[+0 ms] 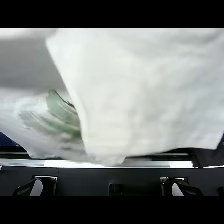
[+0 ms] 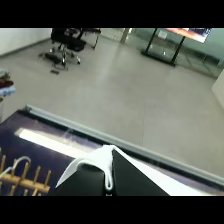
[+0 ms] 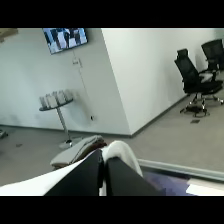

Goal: Fold the clothes and pants, and hang the long-sleeved shirts on hangers.

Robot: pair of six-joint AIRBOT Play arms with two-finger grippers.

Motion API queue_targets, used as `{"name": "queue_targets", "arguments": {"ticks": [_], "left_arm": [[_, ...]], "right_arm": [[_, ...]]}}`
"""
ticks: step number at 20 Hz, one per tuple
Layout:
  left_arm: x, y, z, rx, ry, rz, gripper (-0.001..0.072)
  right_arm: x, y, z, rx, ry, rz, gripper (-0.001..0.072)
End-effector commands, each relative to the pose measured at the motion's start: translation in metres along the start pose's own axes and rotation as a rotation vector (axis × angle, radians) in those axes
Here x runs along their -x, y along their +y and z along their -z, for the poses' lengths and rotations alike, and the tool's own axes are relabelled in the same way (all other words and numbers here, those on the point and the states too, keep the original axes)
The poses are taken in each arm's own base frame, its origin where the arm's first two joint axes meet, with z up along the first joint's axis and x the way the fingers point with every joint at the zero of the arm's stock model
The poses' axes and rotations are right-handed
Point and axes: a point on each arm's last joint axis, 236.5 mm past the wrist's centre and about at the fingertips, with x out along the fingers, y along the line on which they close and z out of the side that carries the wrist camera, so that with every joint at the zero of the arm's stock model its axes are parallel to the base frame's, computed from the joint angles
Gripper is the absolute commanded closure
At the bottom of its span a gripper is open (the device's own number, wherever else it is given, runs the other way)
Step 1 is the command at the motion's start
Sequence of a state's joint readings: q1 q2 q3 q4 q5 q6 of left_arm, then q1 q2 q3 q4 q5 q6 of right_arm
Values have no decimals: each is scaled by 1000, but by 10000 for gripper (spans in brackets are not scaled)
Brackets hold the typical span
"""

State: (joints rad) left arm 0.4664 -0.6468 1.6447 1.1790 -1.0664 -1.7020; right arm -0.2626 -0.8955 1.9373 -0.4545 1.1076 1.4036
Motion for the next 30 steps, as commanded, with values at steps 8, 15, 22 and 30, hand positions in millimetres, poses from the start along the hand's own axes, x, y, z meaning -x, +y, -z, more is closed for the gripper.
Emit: {"name": "queue_targets", "arguments": {"ticks": [8,15,22,30], "left_arm": [[-243,59,339,-3,815,69,691],[-324,74,495,16,936,-9,691],[-308,63,458,17,1020,24,99],[-216,124,387,101,1123,14,101]], "right_arm": [[-108,-306,348,-416,825,343,678],[-151,-410,533,-602,825,574,678],[-118,-401,503,-633,921,494,273],[52,-387,443,-687,1057,417,277]]}}
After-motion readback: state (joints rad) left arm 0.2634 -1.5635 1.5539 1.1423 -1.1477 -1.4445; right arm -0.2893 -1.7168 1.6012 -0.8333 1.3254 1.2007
